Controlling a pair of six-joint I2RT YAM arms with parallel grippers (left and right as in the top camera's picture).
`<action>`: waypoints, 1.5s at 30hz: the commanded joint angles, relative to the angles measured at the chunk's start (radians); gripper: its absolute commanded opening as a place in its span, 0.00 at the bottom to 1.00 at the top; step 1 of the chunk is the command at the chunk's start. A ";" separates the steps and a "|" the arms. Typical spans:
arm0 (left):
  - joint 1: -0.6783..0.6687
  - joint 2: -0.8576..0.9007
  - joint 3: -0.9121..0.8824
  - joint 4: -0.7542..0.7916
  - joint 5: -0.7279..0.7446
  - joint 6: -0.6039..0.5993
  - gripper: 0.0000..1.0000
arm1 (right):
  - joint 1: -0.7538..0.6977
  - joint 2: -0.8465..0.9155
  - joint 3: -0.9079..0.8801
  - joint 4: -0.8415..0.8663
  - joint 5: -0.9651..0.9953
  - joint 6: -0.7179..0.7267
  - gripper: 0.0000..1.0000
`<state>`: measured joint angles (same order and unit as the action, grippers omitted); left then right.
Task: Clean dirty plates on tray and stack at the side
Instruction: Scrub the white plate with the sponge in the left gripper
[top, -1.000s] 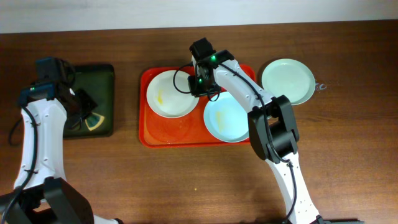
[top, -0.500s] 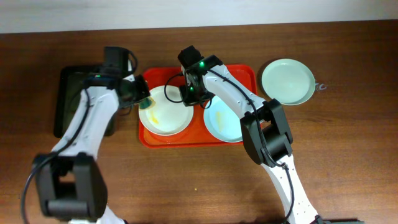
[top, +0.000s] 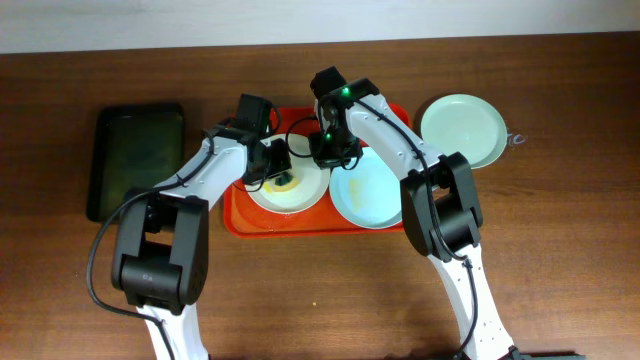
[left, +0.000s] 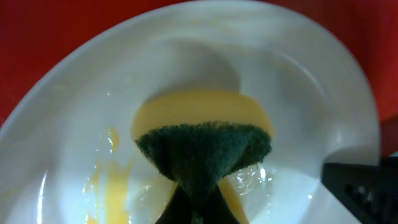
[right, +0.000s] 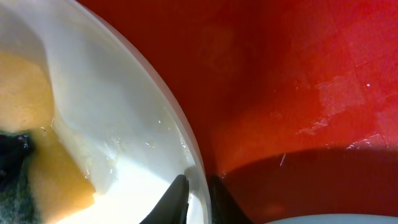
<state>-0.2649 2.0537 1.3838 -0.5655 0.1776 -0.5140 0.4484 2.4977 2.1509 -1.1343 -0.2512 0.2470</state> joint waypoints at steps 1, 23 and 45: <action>-0.008 0.035 0.000 0.010 -0.024 -0.016 0.00 | -0.003 0.022 -0.007 -0.001 0.040 -0.002 0.14; 0.010 0.112 0.207 -0.356 0.008 0.063 0.00 | -0.003 0.023 -0.008 0.023 0.054 -0.002 0.18; 0.055 0.072 0.239 -0.288 -0.001 0.033 0.00 | -0.003 0.023 -0.008 0.031 0.077 -0.002 0.20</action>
<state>-0.1967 2.1536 1.6749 -0.8982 0.0410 -0.4721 0.4587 2.4977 2.1506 -1.1046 -0.2508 0.2470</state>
